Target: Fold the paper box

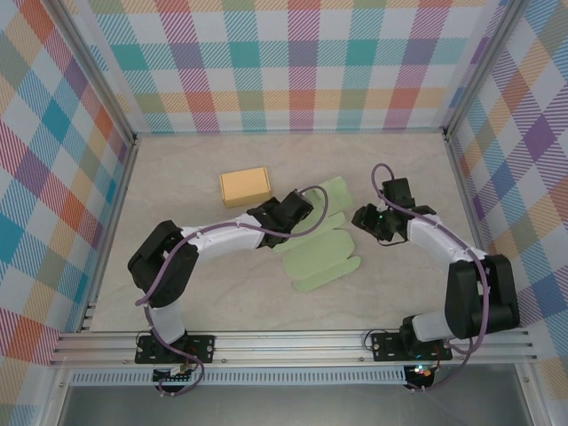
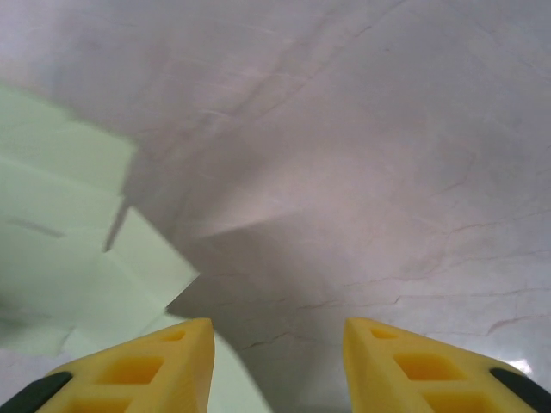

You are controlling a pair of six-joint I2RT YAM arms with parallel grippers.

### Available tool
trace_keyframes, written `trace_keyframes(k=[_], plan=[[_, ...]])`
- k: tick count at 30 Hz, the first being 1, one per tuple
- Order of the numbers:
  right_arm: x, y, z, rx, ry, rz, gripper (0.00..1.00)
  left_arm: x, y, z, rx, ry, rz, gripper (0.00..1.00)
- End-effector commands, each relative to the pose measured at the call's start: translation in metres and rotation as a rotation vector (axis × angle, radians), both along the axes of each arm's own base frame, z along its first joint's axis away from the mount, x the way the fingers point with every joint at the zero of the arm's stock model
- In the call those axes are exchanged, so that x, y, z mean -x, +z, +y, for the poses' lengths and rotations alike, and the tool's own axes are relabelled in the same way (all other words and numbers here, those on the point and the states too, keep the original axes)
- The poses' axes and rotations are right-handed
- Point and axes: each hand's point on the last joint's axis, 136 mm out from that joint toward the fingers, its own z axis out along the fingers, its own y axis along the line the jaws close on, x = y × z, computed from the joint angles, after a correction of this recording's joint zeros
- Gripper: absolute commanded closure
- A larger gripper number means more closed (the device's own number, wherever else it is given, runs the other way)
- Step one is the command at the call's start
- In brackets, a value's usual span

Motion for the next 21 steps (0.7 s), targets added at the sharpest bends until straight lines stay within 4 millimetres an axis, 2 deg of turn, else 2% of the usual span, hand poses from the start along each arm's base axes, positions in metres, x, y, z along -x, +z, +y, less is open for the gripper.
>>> trace_keyframes(k=[1,4,6,13,21], plan=[[-0.014,-0.011,-0.006,0.036,-0.028,-0.006,0.57,0.005,0.015,-0.003,0.035,0.006,-0.027,1.00],[-0.021,-0.023,-0.003,0.041,-0.019,0.005,0.58,0.004,0.014,-0.003,0.039,0.007,-0.026,1.00],[-0.027,-0.024,0.002,0.021,-0.006,-0.010,0.58,0.004,0.012,-0.004,0.034,0.006,-0.023,1.00],[-0.039,-0.007,0.030,-0.075,0.073,-0.114,0.52,0.001,0.010,-0.007,0.030,0.009,-0.024,1.00],[-0.041,0.009,0.060,-0.197,0.176,-0.208,0.48,-0.001,0.008,-0.011,0.034,0.005,-0.017,1.00]])
